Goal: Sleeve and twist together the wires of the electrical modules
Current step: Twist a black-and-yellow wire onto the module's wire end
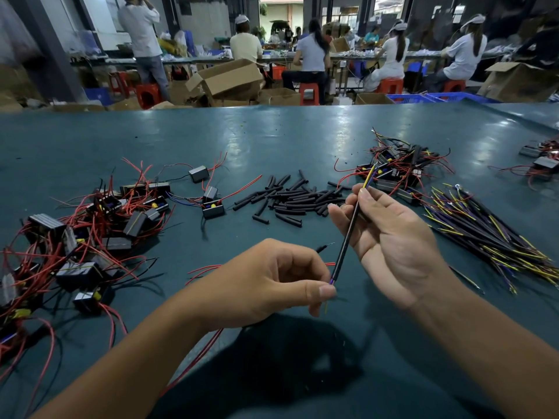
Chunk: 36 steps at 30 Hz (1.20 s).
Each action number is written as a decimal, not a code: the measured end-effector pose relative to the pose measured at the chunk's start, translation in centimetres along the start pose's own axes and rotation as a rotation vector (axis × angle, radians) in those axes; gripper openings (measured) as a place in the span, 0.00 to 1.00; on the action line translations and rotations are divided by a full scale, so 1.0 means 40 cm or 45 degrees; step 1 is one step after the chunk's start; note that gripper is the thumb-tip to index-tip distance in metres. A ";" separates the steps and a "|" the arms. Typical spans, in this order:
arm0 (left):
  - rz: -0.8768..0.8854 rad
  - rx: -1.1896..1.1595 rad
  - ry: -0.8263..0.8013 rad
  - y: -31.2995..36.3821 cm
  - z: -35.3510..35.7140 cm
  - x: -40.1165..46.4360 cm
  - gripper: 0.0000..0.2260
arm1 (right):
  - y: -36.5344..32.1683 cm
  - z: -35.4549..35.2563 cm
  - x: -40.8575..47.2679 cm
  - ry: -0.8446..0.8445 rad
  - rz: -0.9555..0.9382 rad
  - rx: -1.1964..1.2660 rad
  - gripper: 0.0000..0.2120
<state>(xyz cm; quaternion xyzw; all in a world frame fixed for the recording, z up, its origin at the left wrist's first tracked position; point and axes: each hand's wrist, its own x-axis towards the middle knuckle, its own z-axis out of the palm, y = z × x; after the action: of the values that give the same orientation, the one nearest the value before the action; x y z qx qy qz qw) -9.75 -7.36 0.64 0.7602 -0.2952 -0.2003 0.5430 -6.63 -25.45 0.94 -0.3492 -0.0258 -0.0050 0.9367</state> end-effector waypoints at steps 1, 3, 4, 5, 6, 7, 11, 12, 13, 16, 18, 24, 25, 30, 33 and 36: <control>-0.012 -0.007 -0.003 0.000 -0.001 -0.002 0.05 | -0.001 -0.001 0.001 0.002 -0.008 -0.006 0.06; -0.035 -0.038 -0.017 0.002 -0.006 -0.005 0.06 | -0.005 -0.004 0.003 0.008 -0.020 -0.010 0.06; -0.040 -0.050 -0.021 0.003 -0.008 -0.006 0.07 | -0.008 -0.006 0.004 0.015 -0.024 -0.010 0.06; -0.037 -0.054 -0.022 0.004 -0.009 -0.008 0.07 | -0.012 -0.006 0.006 0.023 -0.031 -0.013 0.06; -0.028 -0.056 -0.025 0.006 -0.010 -0.009 0.07 | -0.015 -0.007 0.007 0.028 -0.037 -0.018 0.06; -0.019 -0.055 -0.031 0.007 -0.010 -0.009 0.07 | -0.018 -0.007 0.008 0.028 -0.043 -0.020 0.06; -0.023 -0.011 -0.035 0.006 -0.013 -0.007 0.05 | -0.025 -0.011 0.014 0.016 -0.069 -0.022 0.06; -0.024 -0.009 -0.032 0.005 -0.014 -0.006 0.05 | -0.026 -0.012 0.015 0.016 -0.074 -0.024 0.06; -0.026 -0.015 -0.029 0.004 -0.014 -0.006 0.05 | -0.026 -0.013 0.016 0.015 -0.074 -0.030 0.06; -0.026 -0.040 -0.004 0.003 -0.013 -0.006 0.05 | -0.030 -0.016 0.019 0.011 -0.068 -0.036 0.07; -0.012 -0.043 0.040 0.002 -0.011 -0.005 0.06 | -0.033 -0.019 0.020 0.021 -0.068 -0.044 0.07; 0.113 -0.080 0.247 -0.004 -0.024 -0.002 0.08 | -0.044 -0.050 0.031 0.338 -0.486 -0.916 0.15; 0.144 -0.111 0.260 -0.006 -0.028 -0.004 0.08 | -0.056 -0.055 0.026 0.376 -0.697 -1.240 0.22; 0.248 -0.391 0.328 -0.015 -0.036 -0.004 0.04 | -0.082 -0.052 -0.011 -0.619 -1.244 -1.852 0.16; 0.247 -0.582 0.428 -0.019 -0.042 0.005 0.03 | -0.044 -0.057 -0.024 -0.992 -0.673 -1.931 0.15; 0.207 -0.622 0.544 -0.018 -0.046 0.012 0.02 | -0.006 -0.068 -0.026 -0.897 -0.489 -1.815 0.08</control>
<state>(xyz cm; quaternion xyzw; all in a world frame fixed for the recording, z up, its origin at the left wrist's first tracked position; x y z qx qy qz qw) -8.06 -6.22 0.60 0.6063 -0.1775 -0.0573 0.7731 -7.54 -27.40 -1.00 -0.8316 -0.3686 -0.0707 0.4093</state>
